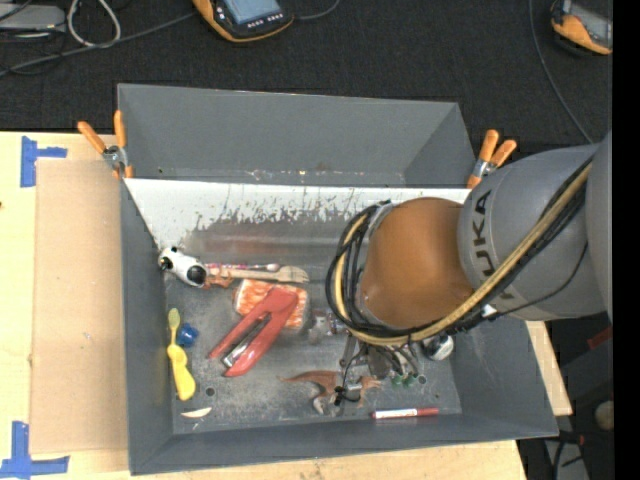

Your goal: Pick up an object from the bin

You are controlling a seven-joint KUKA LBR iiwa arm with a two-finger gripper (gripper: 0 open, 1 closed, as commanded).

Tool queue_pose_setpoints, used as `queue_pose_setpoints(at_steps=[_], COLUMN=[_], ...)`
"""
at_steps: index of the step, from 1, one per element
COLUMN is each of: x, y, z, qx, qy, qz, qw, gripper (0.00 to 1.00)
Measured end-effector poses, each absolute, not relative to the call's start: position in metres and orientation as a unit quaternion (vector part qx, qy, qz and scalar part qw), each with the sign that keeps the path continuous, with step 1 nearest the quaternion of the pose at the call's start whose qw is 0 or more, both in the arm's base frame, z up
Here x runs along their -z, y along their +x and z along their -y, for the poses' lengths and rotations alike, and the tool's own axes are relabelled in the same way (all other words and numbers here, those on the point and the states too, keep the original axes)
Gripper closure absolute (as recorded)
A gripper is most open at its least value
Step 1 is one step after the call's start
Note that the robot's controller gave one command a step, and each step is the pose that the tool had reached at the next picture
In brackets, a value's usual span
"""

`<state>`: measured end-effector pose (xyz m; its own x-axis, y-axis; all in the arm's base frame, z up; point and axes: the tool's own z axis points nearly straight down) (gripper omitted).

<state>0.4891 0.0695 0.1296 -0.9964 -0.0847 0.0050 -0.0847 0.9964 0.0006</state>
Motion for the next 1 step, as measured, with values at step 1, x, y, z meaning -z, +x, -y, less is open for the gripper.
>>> queue_pose_setpoints(at_steps=[1], x=[-0.1089], y=[0.4858], z=[-0.0580], qx=[0.000], qy=[-0.020], qz=[1.000], qw=[0.002], gripper=[0.00])
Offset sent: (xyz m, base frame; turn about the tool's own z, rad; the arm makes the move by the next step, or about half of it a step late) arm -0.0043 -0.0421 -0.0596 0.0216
